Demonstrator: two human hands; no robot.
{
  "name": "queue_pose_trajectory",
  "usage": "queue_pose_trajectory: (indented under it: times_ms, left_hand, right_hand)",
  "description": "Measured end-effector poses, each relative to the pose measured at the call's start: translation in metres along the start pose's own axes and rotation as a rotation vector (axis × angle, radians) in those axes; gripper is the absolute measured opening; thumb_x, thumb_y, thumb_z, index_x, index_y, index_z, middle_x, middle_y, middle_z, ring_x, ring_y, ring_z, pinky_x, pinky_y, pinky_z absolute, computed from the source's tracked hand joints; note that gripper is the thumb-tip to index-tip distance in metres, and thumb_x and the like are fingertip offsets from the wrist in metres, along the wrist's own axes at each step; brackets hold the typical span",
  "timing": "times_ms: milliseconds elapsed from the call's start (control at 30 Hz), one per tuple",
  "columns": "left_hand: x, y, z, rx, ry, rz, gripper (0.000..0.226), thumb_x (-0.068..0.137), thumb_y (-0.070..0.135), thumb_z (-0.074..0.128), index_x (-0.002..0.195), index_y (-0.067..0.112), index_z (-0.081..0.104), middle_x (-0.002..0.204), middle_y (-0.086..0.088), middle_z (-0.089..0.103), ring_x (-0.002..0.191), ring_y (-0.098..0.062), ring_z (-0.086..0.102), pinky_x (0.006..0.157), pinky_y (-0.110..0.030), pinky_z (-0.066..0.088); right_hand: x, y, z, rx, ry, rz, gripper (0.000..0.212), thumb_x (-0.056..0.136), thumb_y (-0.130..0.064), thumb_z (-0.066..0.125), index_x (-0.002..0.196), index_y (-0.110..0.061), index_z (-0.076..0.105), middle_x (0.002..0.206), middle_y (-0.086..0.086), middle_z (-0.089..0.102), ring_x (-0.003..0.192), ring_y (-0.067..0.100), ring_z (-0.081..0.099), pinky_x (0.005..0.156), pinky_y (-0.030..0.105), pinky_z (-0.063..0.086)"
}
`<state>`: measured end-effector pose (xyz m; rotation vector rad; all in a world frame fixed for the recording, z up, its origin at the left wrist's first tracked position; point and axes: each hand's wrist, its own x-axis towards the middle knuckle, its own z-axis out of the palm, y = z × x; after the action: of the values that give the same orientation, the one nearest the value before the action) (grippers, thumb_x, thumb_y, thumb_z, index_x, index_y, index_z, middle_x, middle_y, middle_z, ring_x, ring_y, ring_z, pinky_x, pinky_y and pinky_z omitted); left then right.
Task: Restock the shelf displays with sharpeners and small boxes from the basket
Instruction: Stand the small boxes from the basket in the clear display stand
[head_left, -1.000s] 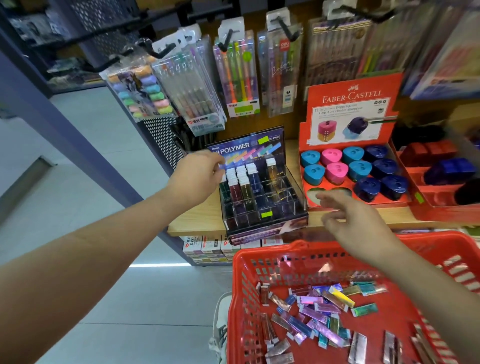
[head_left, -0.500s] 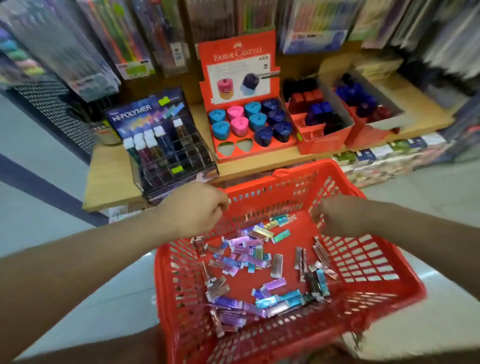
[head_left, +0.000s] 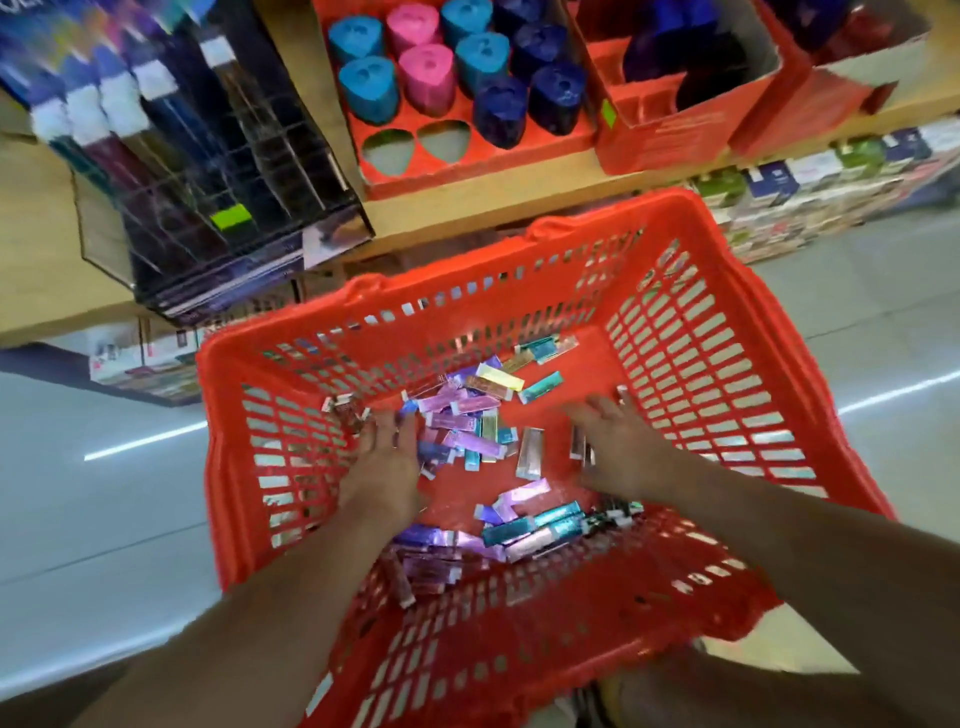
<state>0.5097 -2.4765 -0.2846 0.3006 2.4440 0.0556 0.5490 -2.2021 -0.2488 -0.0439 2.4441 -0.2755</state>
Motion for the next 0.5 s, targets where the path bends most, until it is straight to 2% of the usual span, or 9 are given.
queue_pose_trajectory:
  times_ms: [133,233,300,333,400,467,500]
  left_hand:
    - [0.021,0.003,0.008,-0.075,0.008,-0.11,0.109,0.081,0.034,0.073,0.152,0.016,-0.008,0.16,-0.008,-0.004,0.147,-0.033,-0.002,0.115,-0.045,0.027]
    - [0.028,0.004,0.015,-0.041,0.068,-0.13,0.105,0.08,0.042,0.072,0.151,0.016,-0.001,0.154,-0.006,0.012,0.143,-0.031,0.012,0.11,-0.046,0.035]
    - [0.028,0.004,0.014,0.005,0.12,-0.108,0.1,0.081,0.045,0.07,0.151,0.015,0.006,0.147,-0.005,0.023,0.137,-0.029,0.022,0.109,-0.041,0.034]
    - [0.028,0.005,0.015,0.033,0.138,-0.079,0.095,0.082,0.045,0.068,0.15,0.013,0.01,0.144,-0.005,0.028,0.133,-0.029,0.026,0.11,-0.038,0.031]
    - [0.028,0.007,0.02,0.062,0.148,-0.021,0.081,0.082,0.04,0.067,0.144,0.011,0.024,0.138,-0.008,0.036,0.127,-0.029,0.036,0.108,-0.035,0.031]
    - [0.027,0.008,0.026,0.025,0.154,-0.028,0.07,0.079,0.03,0.069,0.136,0.014,0.031,0.131,-0.009,0.042,0.119,-0.029,0.047,0.1,-0.04,0.042]
    - [0.026,0.009,0.028,0.003,0.157,-0.037,0.066,0.079,0.026,0.068,0.134,0.015,0.032,0.128,-0.009,0.043,0.114,-0.03,0.052,0.094,-0.043,0.046]
  right_hand:
    - [0.048,-0.036,-0.004,0.085,0.034,-0.096,0.101,0.076,-0.048,0.074,0.152,-0.038,0.009,0.16,0.005,0.004,0.146,0.033,0.013,0.111,0.055,0.029]
    - [0.077,-0.059,0.005,0.043,0.016,-0.117,0.112,0.07,-0.05,0.079,0.152,-0.038,0.004,0.162,0.004,-0.007,0.149,0.029,-0.007,0.112,0.062,0.021]
    - [0.087,-0.073,0.02,-0.031,-0.013,-0.099,0.116,0.07,-0.054,0.078,0.152,-0.039,-0.003,0.161,0.005,-0.017,0.149,0.03,-0.012,0.112,0.064,0.017]
    - [0.089,-0.08,0.026,-0.055,0.001,-0.085,0.111,0.072,-0.054,0.076,0.151,-0.04,-0.001,0.161,0.005,-0.017,0.149,0.031,-0.01,0.111,0.064,0.019]
    - [0.09,-0.087,0.035,-0.074,0.054,-0.057,0.091,0.078,-0.05,0.071,0.148,-0.042,0.013,0.158,0.008,0.002,0.144,0.033,0.009,0.106,0.059,0.03]
    - [0.087,-0.09,0.041,-0.065,0.058,-0.037,0.071,0.083,-0.044,0.067,0.14,-0.04,0.025,0.145,0.008,0.023,0.13,0.034,0.028,0.1,0.053,0.036]
    - [0.083,-0.09,0.044,-0.029,0.035,-0.028,0.065,0.086,-0.044,0.064,0.139,-0.038,0.027,0.14,0.008,0.027,0.126,0.035,0.033,0.099,0.051,0.037]
